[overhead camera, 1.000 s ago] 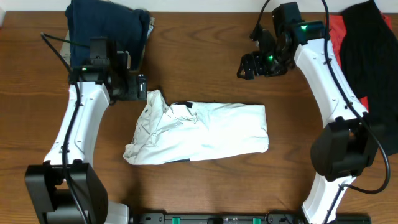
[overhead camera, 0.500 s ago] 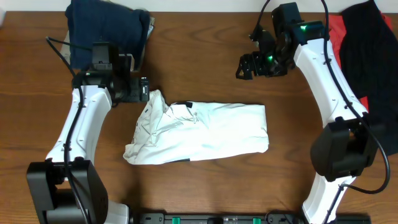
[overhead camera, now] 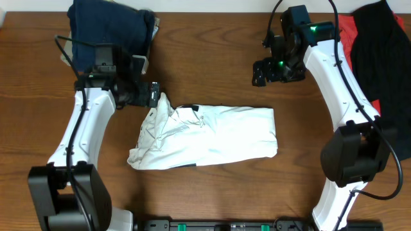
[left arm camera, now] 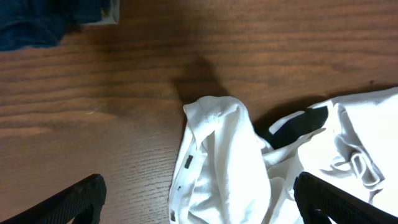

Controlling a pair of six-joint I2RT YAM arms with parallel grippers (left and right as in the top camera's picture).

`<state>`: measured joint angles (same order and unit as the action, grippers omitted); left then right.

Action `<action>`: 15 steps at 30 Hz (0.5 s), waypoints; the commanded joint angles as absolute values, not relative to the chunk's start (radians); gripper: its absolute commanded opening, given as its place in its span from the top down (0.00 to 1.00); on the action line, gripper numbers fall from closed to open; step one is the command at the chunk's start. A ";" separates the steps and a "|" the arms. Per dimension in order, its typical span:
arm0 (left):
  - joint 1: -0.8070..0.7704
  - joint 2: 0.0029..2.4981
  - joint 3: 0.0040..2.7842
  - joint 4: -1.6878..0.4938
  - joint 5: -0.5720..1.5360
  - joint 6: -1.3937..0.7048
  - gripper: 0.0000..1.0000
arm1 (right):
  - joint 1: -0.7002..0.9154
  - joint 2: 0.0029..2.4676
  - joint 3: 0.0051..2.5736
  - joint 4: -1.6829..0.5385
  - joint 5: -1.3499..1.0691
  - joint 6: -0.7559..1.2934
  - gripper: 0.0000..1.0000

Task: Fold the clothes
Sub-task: 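Lower the left gripper to the shirt's left end and grasp it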

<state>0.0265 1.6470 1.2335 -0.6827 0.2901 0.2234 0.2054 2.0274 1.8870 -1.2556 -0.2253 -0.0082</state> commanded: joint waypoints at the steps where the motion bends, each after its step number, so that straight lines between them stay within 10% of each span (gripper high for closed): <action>1: 0.033 1.703 1.229 -0.672 0.307 0.277 0.02 | 0.201 2.033 1.902 -1.252 -0.191 -0.016 0.09; 15: 0.033 1.837 1.229 -0.813 0.487 0.400 0.02 | 0.201 2.033 1.902 -1.262 -0.191 -0.016 0.08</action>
